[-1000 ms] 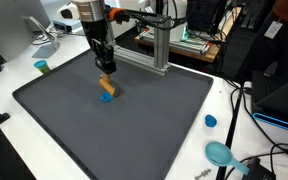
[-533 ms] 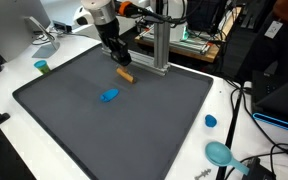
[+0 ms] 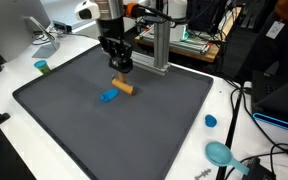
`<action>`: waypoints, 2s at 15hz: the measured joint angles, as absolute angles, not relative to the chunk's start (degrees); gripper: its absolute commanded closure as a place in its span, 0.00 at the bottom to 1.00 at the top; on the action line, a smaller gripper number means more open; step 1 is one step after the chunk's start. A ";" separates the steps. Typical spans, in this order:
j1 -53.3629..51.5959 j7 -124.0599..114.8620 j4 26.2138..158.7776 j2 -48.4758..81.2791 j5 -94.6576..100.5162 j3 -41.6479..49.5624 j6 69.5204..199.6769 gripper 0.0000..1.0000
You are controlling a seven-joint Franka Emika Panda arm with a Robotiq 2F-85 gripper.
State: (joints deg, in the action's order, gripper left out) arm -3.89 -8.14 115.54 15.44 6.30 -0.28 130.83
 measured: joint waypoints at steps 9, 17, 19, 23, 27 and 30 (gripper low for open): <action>-3.39 -10.98 115.53 13.33 6.31 0.46 135.96 0.78; -0.47 -10.81 115.51 14.87 4.71 1.68 135.62 0.78; -0.50 -10.81 115.51 15.18 4.72 1.68 135.93 0.78; -0.50 -10.80 115.48 17.00 4.74 1.75 140.39 0.78; -0.50 -10.81 114.93 18.69 4.80 2.13 141.51 0.78; -0.50 -10.67 114.94 18.90 4.80 2.16 143.24 0.78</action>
